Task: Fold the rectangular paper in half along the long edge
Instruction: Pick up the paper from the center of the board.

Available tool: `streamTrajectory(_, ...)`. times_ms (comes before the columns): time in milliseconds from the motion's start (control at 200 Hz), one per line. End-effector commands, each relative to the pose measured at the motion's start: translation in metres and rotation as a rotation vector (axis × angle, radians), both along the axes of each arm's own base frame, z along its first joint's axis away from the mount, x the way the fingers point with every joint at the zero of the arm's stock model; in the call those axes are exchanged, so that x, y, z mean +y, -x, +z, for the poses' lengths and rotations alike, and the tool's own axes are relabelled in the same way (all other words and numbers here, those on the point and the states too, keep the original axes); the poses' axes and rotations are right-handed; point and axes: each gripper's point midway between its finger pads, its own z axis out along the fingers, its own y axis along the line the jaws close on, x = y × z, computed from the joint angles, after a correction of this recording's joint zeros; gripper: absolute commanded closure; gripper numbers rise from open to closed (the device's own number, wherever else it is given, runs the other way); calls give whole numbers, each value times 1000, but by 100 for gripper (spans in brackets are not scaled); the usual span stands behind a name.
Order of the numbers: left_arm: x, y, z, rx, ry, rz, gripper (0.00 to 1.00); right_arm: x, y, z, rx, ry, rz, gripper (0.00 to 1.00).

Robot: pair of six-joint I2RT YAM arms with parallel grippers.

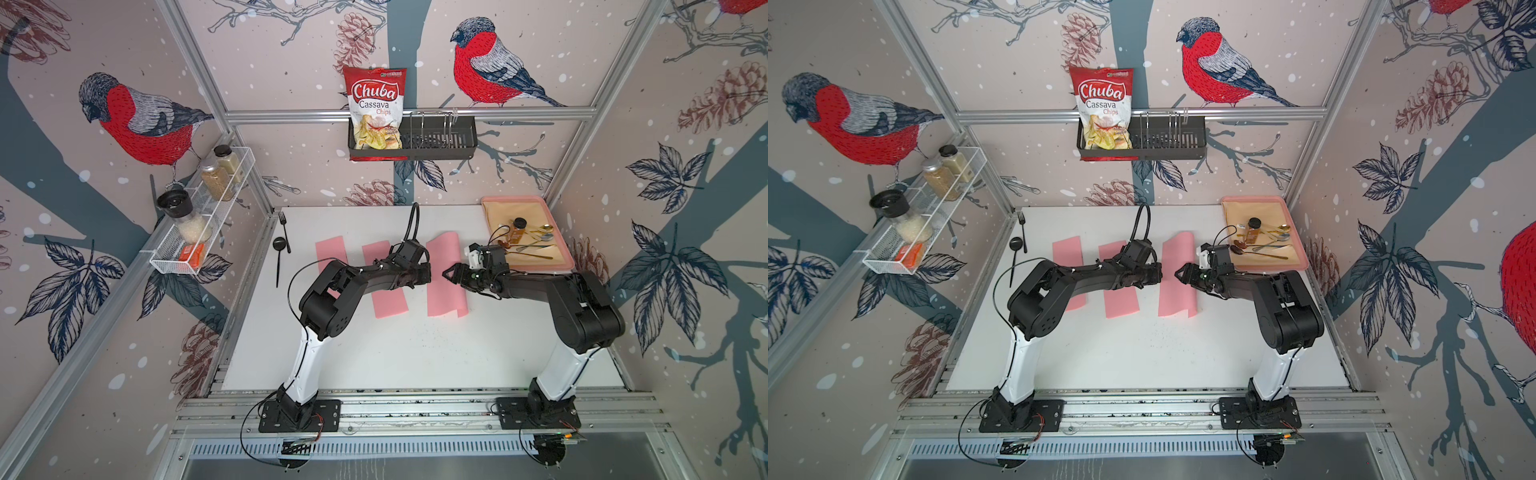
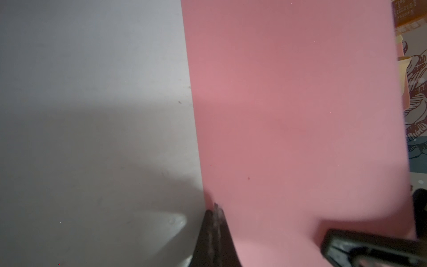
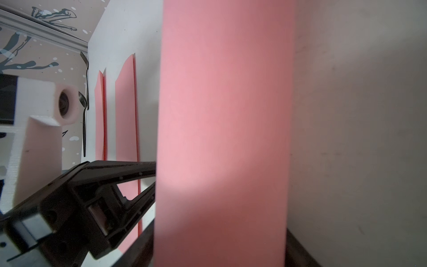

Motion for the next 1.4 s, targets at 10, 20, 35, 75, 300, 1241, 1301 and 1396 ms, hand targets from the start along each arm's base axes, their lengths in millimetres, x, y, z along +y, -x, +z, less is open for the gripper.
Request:
streamTrajectory(10,13,29,-28,132,-91,-17,100,-4,22,-23,136,35,-16,34)
streamTrajectory(20,12,29,-28,131,-91,-19,100,-3,23,-24,137,36,-14,34)
streamTrajectory(35,12,29,-28,131,-91,-18,100,-3,23,-24,138,34,-15,34)
streamTrajectory(75,10,29,-28,130,-89,-21,100,-1,23,-24,138,32,-13,34)
streamTrajectory(300,5,29,-22,124,-79,-31,100,7,25,-22,138,-8,1,37)
streamTrajectory(1241,5,29,1,71,-48,-30,100,14,29,2,99,-65,42,67)
streamTrajectory(1301,6,28,5,59,-41,-21,100,15,30,8,90,-73,46,68)
streamTrajectory(1396,8,26,14,31,-26,-7,97,17,31,19,78,-93,56,70)
